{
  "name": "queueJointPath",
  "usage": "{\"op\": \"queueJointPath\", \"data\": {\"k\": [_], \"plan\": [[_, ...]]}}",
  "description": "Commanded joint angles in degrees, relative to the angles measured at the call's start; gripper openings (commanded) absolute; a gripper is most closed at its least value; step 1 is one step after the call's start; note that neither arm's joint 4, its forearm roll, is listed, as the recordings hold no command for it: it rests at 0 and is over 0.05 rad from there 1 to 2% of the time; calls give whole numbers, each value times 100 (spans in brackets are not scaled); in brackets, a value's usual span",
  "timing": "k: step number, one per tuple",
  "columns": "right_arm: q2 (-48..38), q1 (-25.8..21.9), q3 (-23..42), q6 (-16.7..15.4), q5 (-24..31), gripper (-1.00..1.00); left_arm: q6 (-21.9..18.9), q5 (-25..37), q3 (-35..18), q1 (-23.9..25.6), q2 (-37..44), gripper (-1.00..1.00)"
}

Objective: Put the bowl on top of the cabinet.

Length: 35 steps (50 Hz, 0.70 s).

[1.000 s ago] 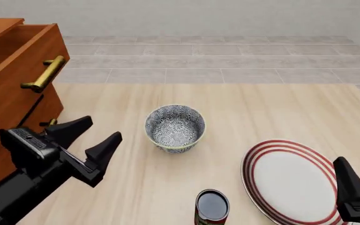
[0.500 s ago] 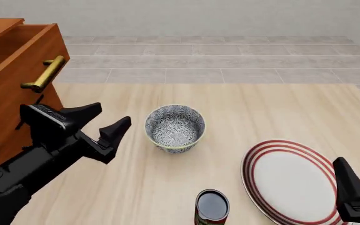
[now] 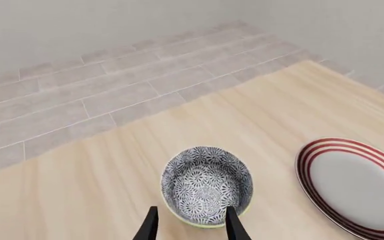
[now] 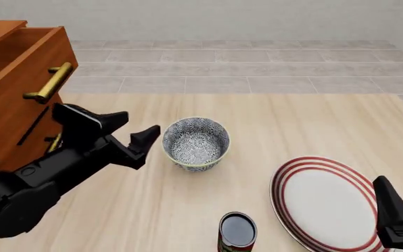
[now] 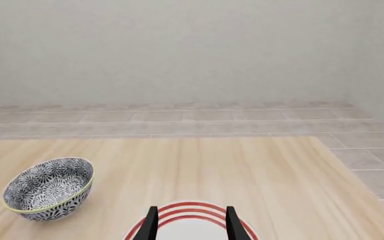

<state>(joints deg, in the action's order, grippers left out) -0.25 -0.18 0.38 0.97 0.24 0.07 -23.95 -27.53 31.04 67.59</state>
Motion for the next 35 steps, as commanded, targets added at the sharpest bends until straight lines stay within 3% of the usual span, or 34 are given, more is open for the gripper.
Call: {"op": "queueJointPath", "data": {"k": [1,25,35], "plan": [[-32,20,-3,-6,-27,100,-10,72,-242,11,351,100],[-133,20,-7,-7,-98,100,293,300,-662,29,942,100],[-140,16,-8,-16,-102,100,308,514,-888,-268,1039,100]]}}
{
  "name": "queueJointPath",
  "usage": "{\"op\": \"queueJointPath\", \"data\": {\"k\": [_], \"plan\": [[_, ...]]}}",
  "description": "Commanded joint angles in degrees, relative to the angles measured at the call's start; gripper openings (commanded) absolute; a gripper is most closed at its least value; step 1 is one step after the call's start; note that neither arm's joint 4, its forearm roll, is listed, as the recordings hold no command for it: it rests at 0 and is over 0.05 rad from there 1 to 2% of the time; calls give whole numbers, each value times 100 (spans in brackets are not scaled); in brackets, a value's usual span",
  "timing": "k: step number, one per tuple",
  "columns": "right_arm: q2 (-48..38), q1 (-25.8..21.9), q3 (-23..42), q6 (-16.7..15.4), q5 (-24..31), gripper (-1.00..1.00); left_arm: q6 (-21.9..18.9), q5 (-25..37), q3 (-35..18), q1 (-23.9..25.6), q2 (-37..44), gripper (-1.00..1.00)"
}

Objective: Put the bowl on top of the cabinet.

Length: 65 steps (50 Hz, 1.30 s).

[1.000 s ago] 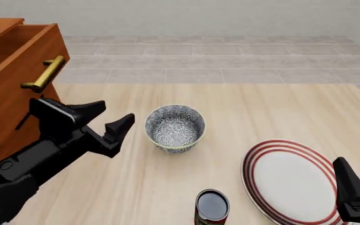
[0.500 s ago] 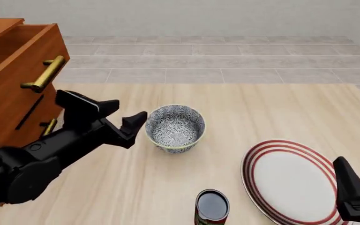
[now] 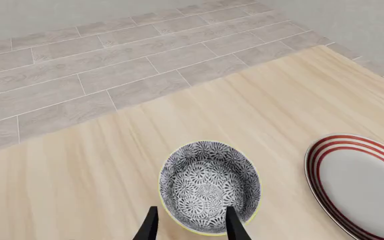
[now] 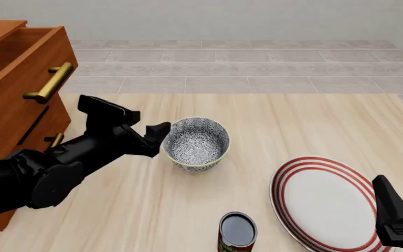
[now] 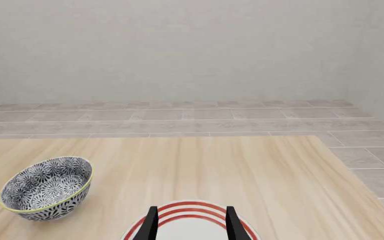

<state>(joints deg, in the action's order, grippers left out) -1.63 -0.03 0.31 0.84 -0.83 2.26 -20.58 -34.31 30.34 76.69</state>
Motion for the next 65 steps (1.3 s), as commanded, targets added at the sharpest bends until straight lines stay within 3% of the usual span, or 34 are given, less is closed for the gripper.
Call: {"op": "queueJointPath", "data": {"k": [1,6,7,12,36,65], "plan": [[-9,-1,-1,-8,-2,100,88,194,-227,-210,158,100],[-68,-9,-3,-12,-54,100,-12,239,-259,-393,240,100],[-73,-6,-2,-9,-60,100,-160,319,-274,-633,317,100],[-78,9,-4,-11,-67,100,-80,370,-334,-534,275,100],[88,22,-8,-1,106,100,660,376,-603,-212,891,100],[52,18,-18,13,81,100,1177,155,-700,-313,1449,100]]}}
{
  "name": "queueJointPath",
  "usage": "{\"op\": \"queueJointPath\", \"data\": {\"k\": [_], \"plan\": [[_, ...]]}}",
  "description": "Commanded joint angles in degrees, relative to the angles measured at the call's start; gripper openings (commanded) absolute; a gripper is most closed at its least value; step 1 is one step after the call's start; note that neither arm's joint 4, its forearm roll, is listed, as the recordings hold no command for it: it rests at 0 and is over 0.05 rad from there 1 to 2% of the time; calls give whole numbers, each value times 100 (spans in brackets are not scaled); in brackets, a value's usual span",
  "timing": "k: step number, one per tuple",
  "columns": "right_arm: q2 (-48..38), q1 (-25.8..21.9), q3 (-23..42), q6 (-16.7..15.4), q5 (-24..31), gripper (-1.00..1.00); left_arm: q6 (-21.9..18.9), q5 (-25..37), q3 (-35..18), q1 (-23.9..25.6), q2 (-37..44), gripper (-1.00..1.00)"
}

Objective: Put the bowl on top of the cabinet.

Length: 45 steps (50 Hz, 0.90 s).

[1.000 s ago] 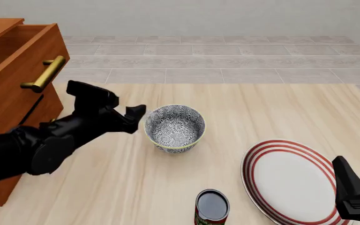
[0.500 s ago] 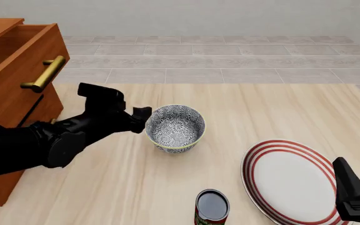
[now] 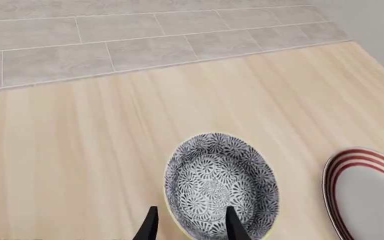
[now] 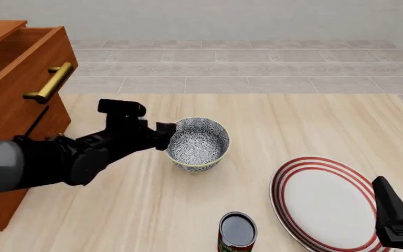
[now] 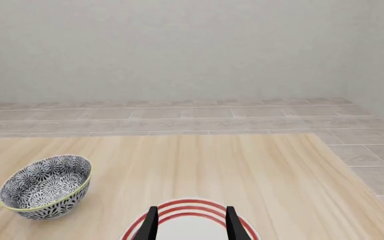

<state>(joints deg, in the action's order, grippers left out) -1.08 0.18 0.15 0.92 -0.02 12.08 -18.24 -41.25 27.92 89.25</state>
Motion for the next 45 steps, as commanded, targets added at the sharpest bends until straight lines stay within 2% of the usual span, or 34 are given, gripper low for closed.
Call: {"op": "queueJointPath", "data": {"k": [1,17,45], "plan": [[-4,-3,-2,1,-2,100,205,-84,-4,-72,201,100],[-51,-22,-1,1,-38,100,374,-225,2,-197,450,100],[-107,-35,-1,7,-89,100,726,-362,-220,-110,1012,100]]}}
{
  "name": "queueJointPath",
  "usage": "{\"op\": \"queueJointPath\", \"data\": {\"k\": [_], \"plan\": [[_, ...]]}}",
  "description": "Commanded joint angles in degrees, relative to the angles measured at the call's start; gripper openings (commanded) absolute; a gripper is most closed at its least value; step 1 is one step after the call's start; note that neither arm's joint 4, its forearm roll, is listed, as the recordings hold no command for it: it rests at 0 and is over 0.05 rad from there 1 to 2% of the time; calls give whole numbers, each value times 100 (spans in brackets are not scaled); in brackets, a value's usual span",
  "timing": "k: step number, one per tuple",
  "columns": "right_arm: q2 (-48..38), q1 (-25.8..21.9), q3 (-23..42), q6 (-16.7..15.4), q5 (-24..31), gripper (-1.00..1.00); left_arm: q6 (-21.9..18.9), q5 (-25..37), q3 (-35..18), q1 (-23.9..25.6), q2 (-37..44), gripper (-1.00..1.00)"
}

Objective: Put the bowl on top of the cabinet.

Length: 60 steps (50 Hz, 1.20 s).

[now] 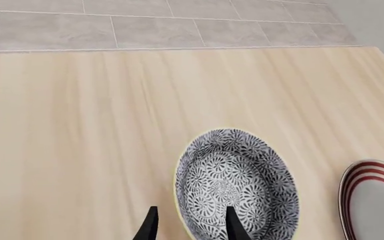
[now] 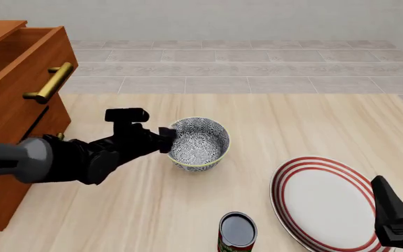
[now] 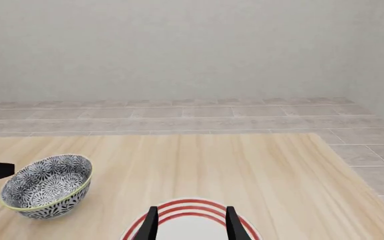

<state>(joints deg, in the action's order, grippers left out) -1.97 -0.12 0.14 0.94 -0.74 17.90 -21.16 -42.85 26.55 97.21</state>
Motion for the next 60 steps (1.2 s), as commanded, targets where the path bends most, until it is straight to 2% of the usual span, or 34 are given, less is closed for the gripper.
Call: {"op": "queueJointPath", "data": {"k": [1,60], "plan": [[-18,-4,-1,5,-17,100,151,-70,-68,32,231,100],[18,-21,1,36,22,100,537,-313,-565,101,1371,100]]}}
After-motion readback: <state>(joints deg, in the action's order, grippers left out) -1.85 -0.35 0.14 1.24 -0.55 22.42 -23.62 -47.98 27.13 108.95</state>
